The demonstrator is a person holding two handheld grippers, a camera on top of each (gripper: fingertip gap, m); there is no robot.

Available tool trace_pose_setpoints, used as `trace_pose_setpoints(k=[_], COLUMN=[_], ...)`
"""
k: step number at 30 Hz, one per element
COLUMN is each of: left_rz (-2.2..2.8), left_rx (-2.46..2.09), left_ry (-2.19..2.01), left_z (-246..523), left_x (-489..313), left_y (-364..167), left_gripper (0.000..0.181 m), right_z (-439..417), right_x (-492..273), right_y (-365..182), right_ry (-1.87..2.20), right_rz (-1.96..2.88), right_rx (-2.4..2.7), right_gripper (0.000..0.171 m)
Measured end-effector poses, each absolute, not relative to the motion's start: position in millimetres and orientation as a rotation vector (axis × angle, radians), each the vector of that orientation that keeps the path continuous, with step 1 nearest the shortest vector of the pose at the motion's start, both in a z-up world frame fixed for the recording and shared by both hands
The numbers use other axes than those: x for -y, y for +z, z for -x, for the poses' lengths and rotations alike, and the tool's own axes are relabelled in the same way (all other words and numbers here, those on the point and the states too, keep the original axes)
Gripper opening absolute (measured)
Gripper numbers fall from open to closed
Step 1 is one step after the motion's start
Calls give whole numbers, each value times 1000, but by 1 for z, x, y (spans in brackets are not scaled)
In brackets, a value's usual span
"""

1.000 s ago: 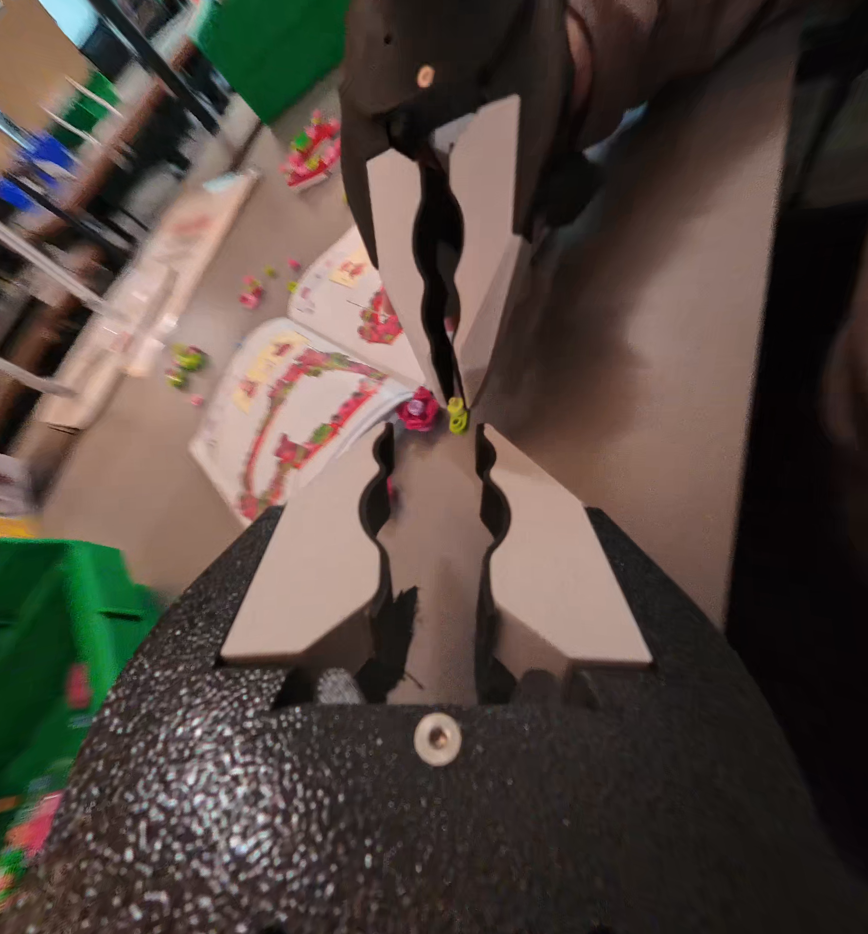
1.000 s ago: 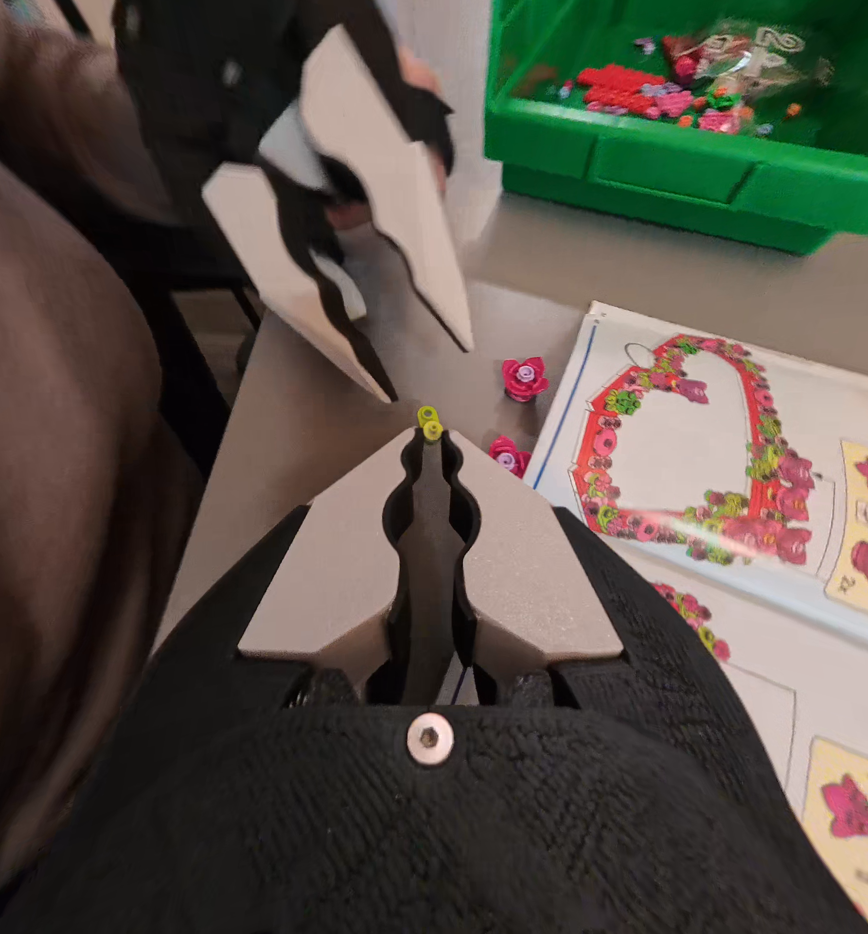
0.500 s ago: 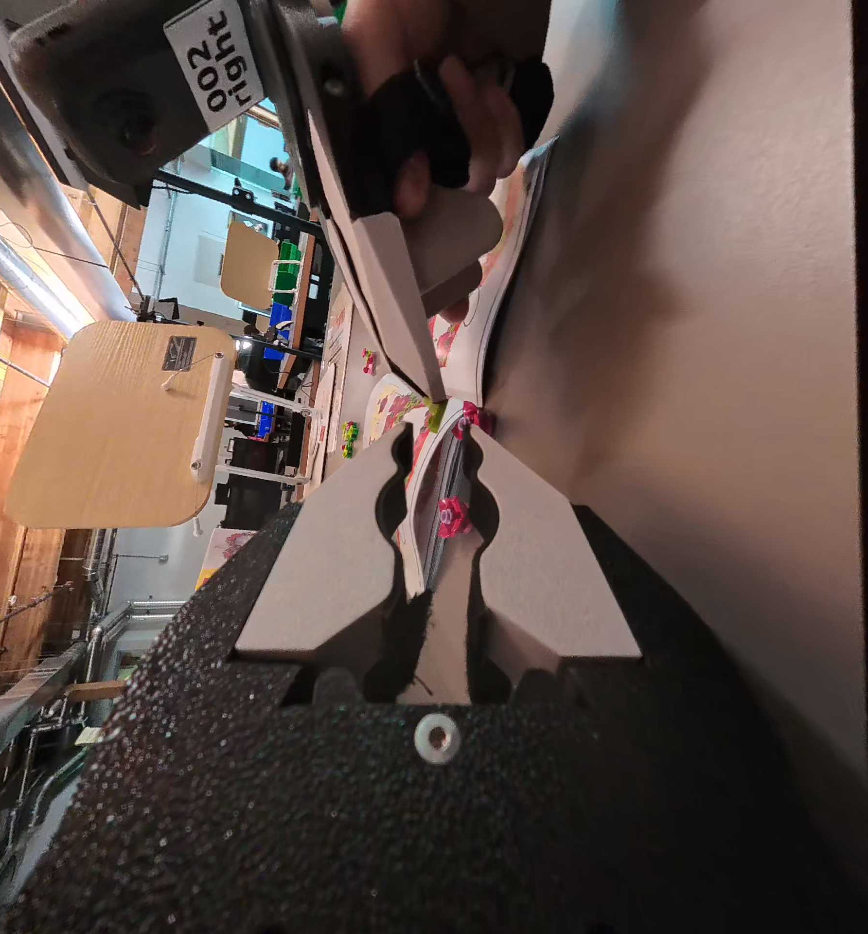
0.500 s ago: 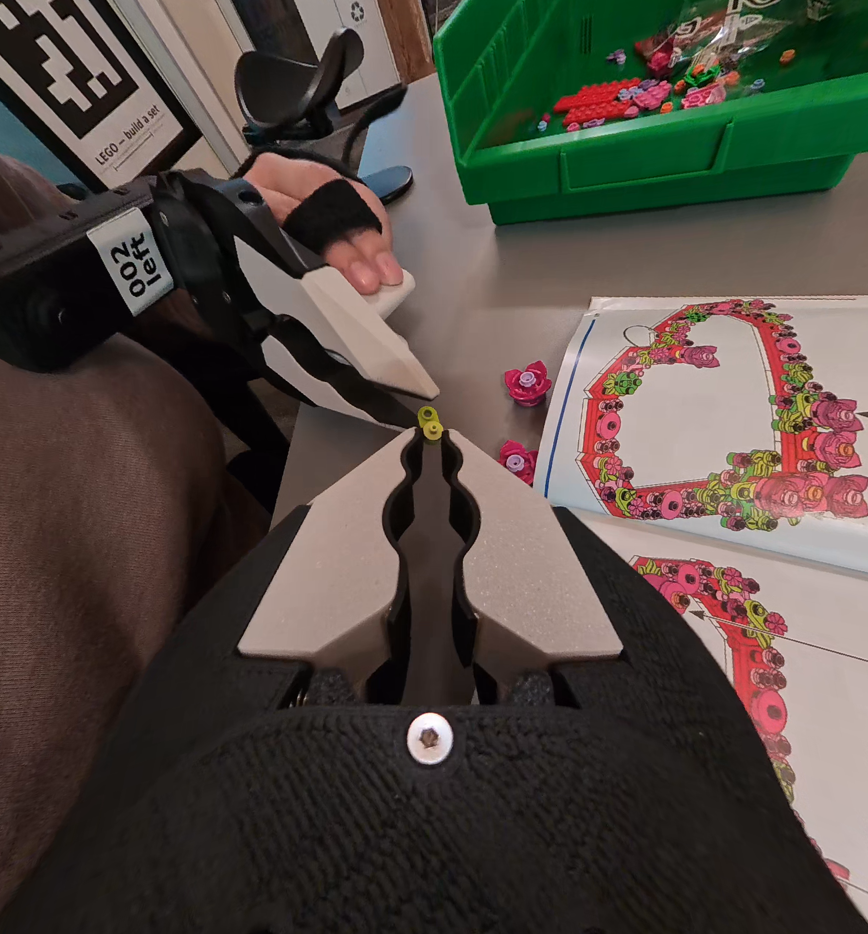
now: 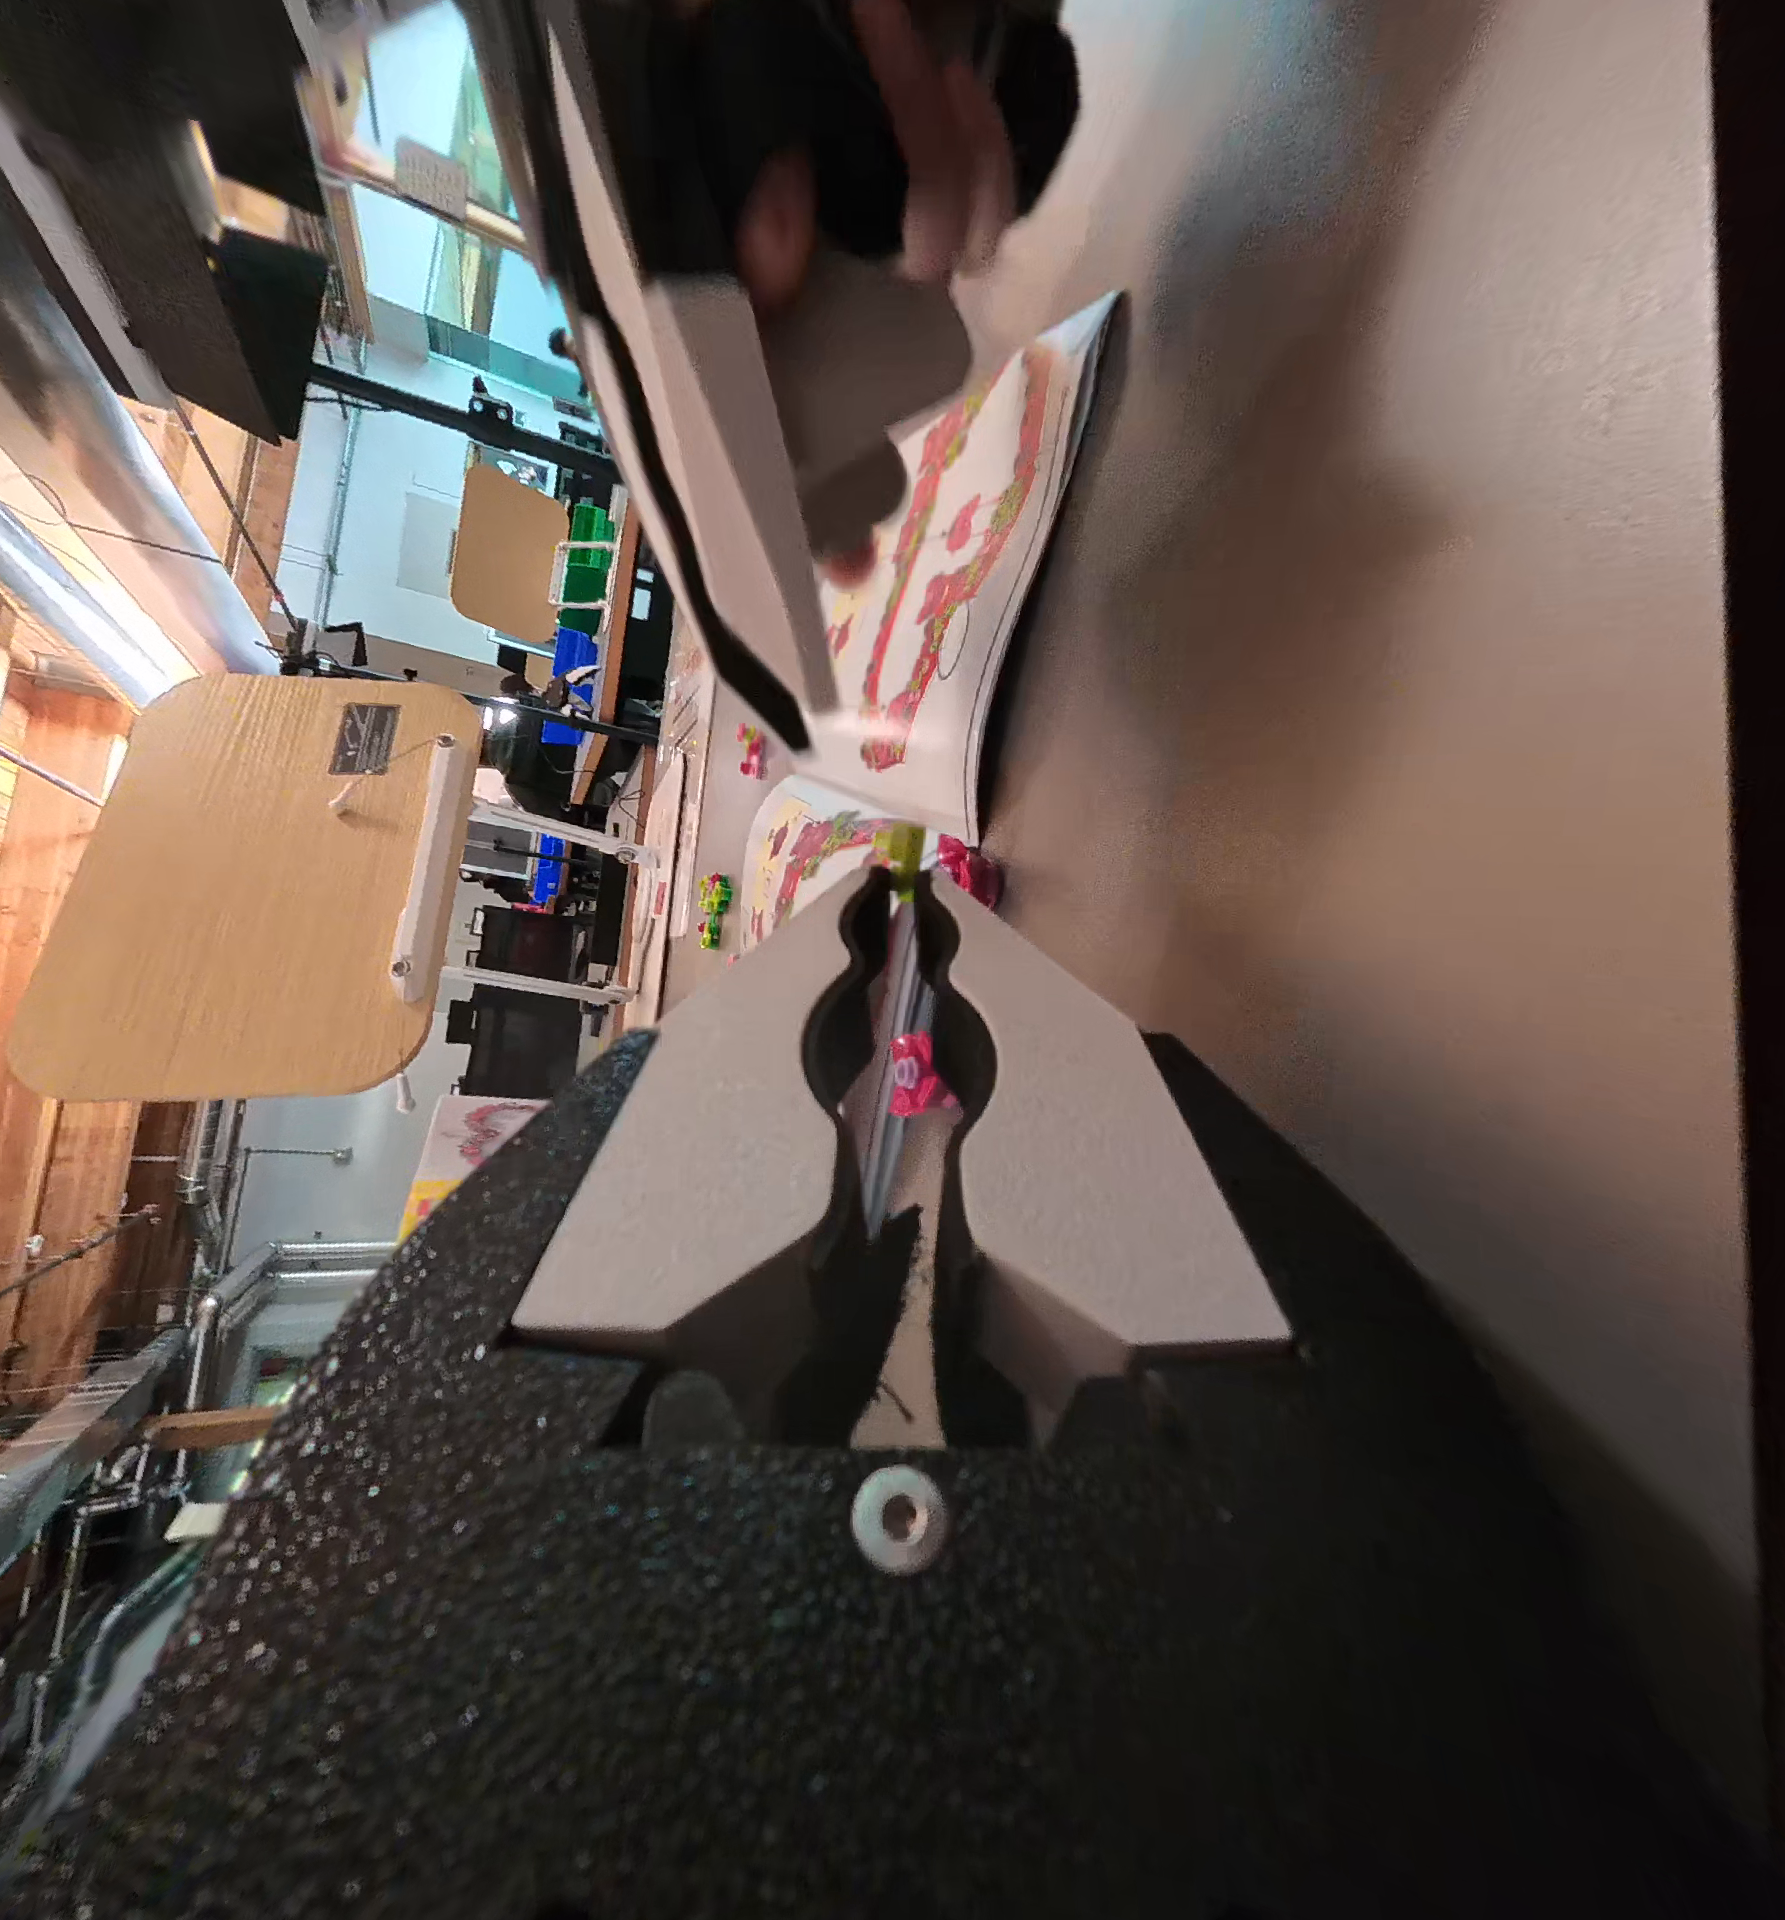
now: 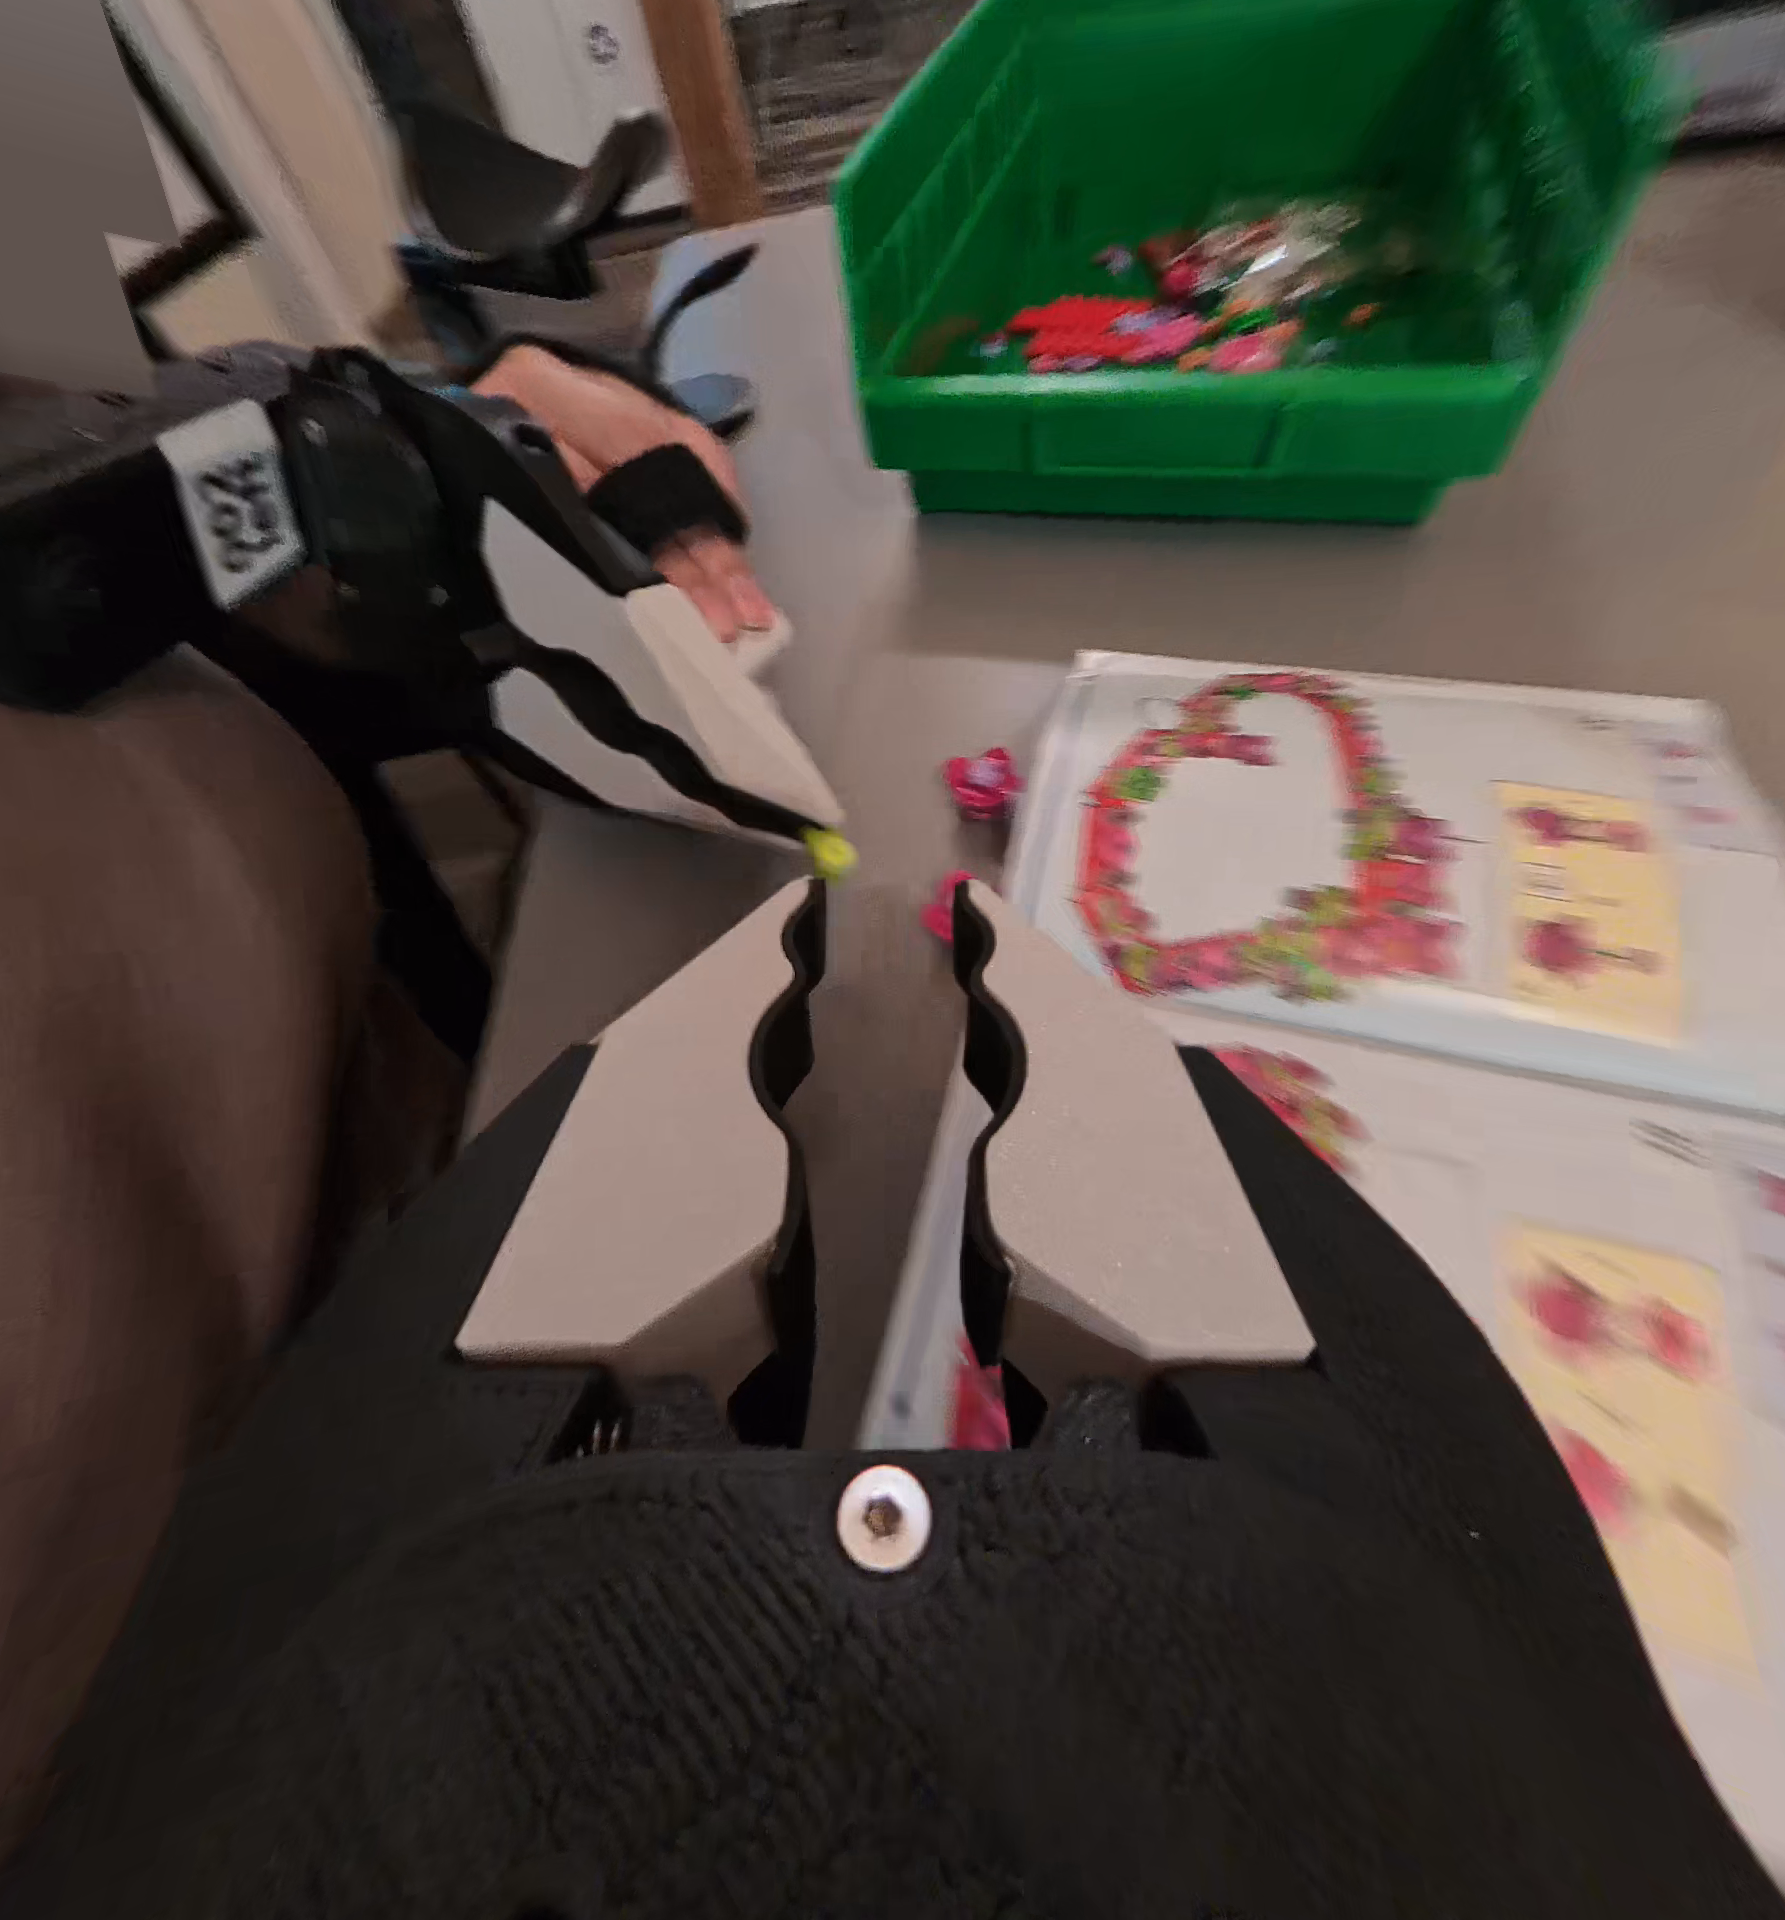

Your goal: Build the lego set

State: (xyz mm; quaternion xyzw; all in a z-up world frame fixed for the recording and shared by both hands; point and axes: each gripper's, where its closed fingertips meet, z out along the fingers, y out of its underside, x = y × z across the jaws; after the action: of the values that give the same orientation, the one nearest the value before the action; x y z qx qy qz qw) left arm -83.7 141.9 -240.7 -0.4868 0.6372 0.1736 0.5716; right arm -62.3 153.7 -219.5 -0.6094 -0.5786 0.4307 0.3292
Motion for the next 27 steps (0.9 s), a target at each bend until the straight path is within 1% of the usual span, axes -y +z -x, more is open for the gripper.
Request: trace_pose_setpoints(k=[2,5,9,13,16,22,27], left_rz=[1164,1172,1179,1169,1119,1074,1087], left_rx=[-1469,-1427,-1372,-1345,-1324,-1284,-1260], left_ry=[390,363,274,193,165,107,113], left_z=[84,80,69,54,40,20,30], left_x=[-143,-146,-152,-158,-161,-168,-173], left_y=[-242,-239,-229,-221,-212,-205,-208], left_gripper=[1,1,2,2,2,2,3], right_z=[28,-43,-110,-131,-141,-166,-186], right_x=[-186,-236,-258,-254,-250,-263,-278], right_y=[-205,-185,-197,-229,-241,-212,-189], right_ry=[900,591,461,431,387,330,259], right_rz=[1571,1585,1721,1841,1865,1821,1776], right_rx=[1417,1241,1153,1259,1337,1209,1082], right_gripper=[23,18,19,24,27,28,26])
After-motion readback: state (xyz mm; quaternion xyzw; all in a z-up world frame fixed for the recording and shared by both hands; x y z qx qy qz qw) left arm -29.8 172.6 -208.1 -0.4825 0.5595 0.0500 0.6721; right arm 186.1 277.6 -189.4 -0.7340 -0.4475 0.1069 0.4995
